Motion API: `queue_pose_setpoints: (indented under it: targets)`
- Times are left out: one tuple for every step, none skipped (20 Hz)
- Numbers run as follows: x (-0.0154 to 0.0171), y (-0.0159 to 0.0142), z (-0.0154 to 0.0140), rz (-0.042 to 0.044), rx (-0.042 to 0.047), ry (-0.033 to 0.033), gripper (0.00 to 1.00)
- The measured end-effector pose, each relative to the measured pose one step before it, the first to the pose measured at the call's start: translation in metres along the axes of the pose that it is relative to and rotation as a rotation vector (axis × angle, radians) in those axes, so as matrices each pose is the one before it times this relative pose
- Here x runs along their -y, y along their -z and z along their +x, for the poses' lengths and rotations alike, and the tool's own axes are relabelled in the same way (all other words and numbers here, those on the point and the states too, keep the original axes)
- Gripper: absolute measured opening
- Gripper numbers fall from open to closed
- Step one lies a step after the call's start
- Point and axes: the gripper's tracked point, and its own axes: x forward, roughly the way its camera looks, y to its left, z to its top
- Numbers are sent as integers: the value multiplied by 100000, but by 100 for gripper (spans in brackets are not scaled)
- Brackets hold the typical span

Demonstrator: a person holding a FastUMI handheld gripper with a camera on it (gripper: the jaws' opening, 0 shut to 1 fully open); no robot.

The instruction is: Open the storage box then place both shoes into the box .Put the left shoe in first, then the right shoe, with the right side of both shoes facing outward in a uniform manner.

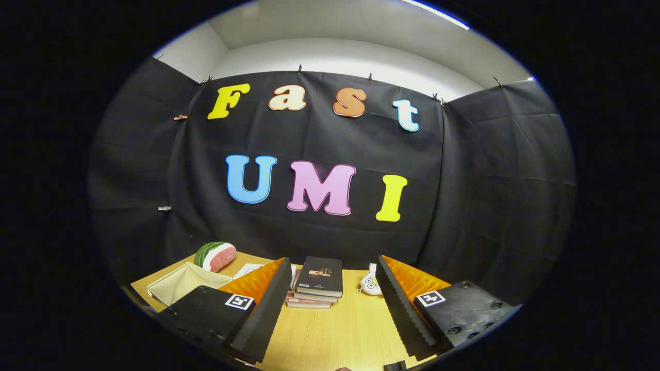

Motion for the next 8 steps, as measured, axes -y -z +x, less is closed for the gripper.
queue_pose_setpoints:
  targets:
    - [144, -84, -282, -44, 546, 484, 98]
    - [-12, -111, -298, 159, 563, 331, 98]
    - [137, -134, -233, -35, 631, 640, 97]
    - [173, -121, -273, -423, 443, 293, 98]
    - [133, 12, -270, -310, 137, 538, 97]
    - [-26, 10, -236, 224, -195, -99, 98]
    - [-152, 154, -181, 391, -689, -518, 98]
    - [121, 98, 96, 205, -174, 228, 98]
